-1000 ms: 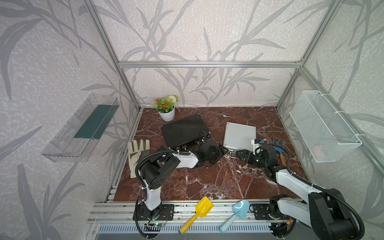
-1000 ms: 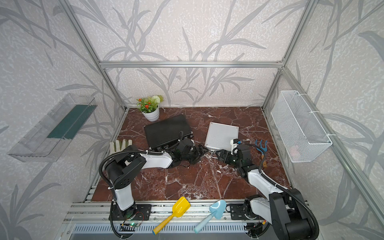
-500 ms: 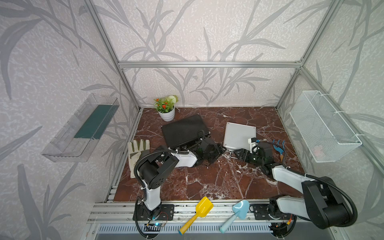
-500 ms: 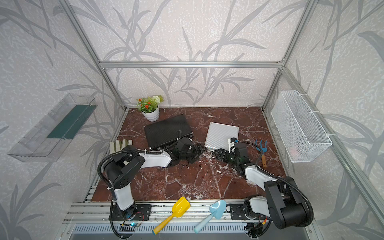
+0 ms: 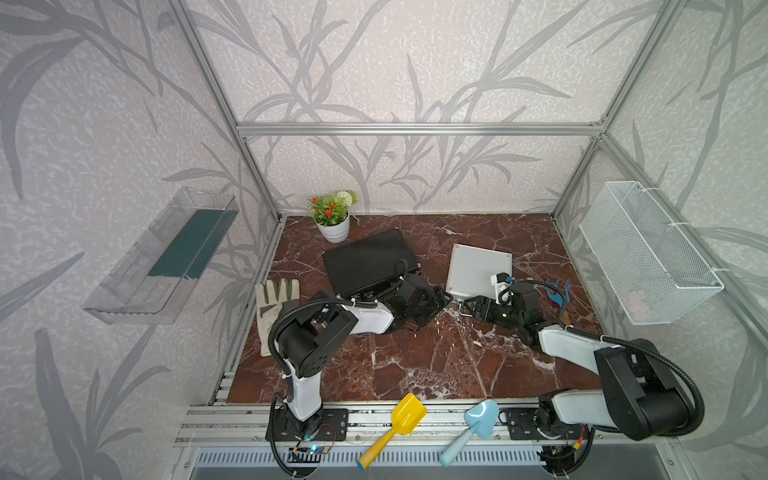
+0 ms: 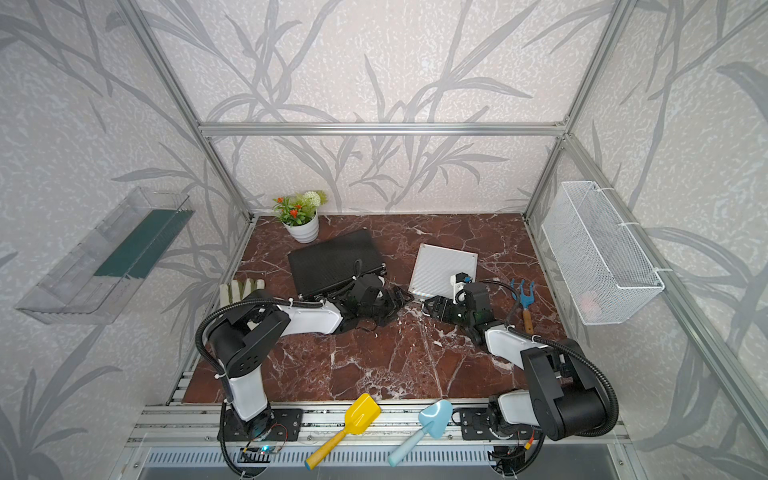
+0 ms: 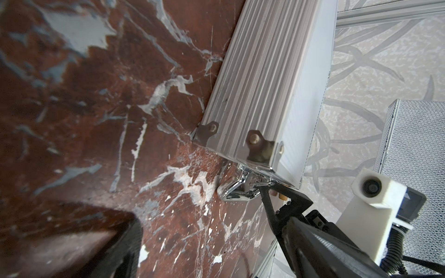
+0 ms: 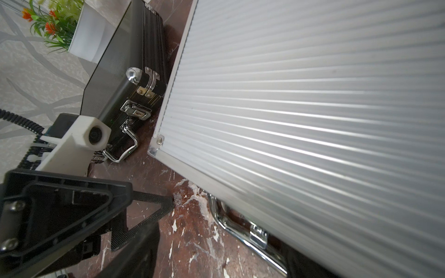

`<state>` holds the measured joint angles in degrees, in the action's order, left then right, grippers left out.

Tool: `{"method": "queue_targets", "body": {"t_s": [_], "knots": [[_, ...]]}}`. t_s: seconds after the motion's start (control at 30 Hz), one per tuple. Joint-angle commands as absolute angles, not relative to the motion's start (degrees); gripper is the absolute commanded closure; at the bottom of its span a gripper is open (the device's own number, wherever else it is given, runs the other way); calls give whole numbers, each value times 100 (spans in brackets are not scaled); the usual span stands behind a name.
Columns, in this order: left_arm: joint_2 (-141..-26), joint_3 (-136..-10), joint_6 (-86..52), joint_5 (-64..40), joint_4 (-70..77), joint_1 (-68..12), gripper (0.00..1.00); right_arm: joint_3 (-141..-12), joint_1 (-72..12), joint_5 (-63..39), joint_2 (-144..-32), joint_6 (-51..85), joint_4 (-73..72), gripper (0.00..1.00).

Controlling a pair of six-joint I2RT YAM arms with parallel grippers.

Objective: Open the poker set cases
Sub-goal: Open the fastener on the poker set case.

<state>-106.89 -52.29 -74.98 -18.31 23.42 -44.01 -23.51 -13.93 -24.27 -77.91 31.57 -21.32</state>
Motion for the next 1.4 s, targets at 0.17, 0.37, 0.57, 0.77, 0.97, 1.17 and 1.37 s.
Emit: {"method": "queue_targets", "body": {"t_s": [0.17,0.37,0.57,0.77,0.97,1.17,1.37], "knots": [[-10857,-5203,-7455,-1910,2386,-4351,15,-2498,-1493,-2607,-7685,3016,-2159,21],[-10729,-5340,-6922,-1849,2250,-4351,19,-2496,-1490,-2581,-7436,2885,-1855,22],[-10698,-5752,-6024,-2033,2049,-4382,28,-2553,-1218,-2409,-6957,2813,-1276,22],[-11033,-6398,-5424,-2493,1916,-4471,32,-2577,-932,-2470,-6679,2562,-757,23],[-11231,-6625,-5468,-2501,1847,-4518,32,-2488,-840,-2386,-6475,2562,-617,21],[-10725,-6226,-5354,-2004,1668,-4509,30,-2423,-670,-2428,-6178,2561,-578,19],[-10323,-6250,-4957,-1522,941,-4351,23,-2416,-269,-2347,-5851,2497,-154,18]]}}
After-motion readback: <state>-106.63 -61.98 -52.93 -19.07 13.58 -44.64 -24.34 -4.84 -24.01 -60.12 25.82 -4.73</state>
